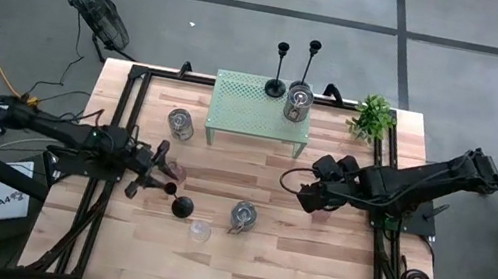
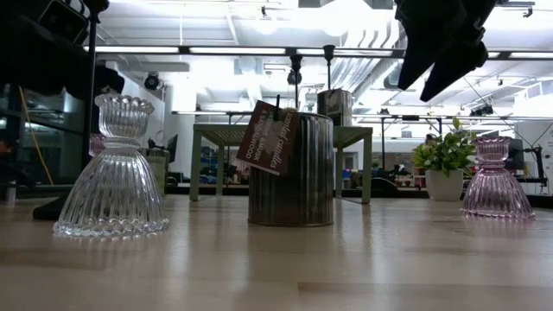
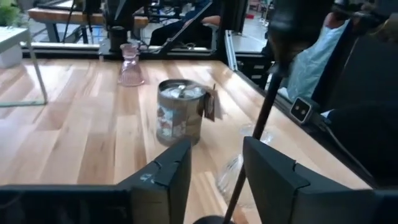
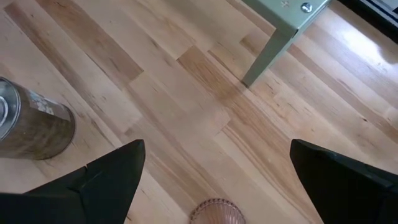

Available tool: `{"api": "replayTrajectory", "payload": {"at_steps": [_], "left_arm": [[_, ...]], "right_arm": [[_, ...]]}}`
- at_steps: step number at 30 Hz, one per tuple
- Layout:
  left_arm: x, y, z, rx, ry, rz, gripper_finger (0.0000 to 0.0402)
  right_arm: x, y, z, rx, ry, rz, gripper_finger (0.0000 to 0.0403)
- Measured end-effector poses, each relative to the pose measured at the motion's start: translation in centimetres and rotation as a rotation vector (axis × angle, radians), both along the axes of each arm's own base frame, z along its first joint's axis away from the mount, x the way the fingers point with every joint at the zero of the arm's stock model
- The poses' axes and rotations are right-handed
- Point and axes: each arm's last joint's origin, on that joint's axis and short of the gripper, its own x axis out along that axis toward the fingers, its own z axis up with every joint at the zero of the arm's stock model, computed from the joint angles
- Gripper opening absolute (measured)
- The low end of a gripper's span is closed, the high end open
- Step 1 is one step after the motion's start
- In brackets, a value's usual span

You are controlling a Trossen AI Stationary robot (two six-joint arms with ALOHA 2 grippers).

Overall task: Pick & Place candle stick holders
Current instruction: Put the black candle holder on the shelf aligned with the black candle holders

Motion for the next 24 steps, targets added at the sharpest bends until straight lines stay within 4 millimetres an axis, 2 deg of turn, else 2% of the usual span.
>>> {"api": "replayTrajectory", "payload": {"at_steps": [7,24], "left_arm": [[0.3,-0.4,-0.2,0.002,0.014,-0.067,0.0178],[1.7,-0.8,0.5,0.004,-0.083,-0.121,0.0180]], "right_arm": [[0.0,0.0,0.0,0.006,0.002,0.002,0.0392],[0.1,0.0,0.0,0.009,-0.006,0.002,0.0392]]}}
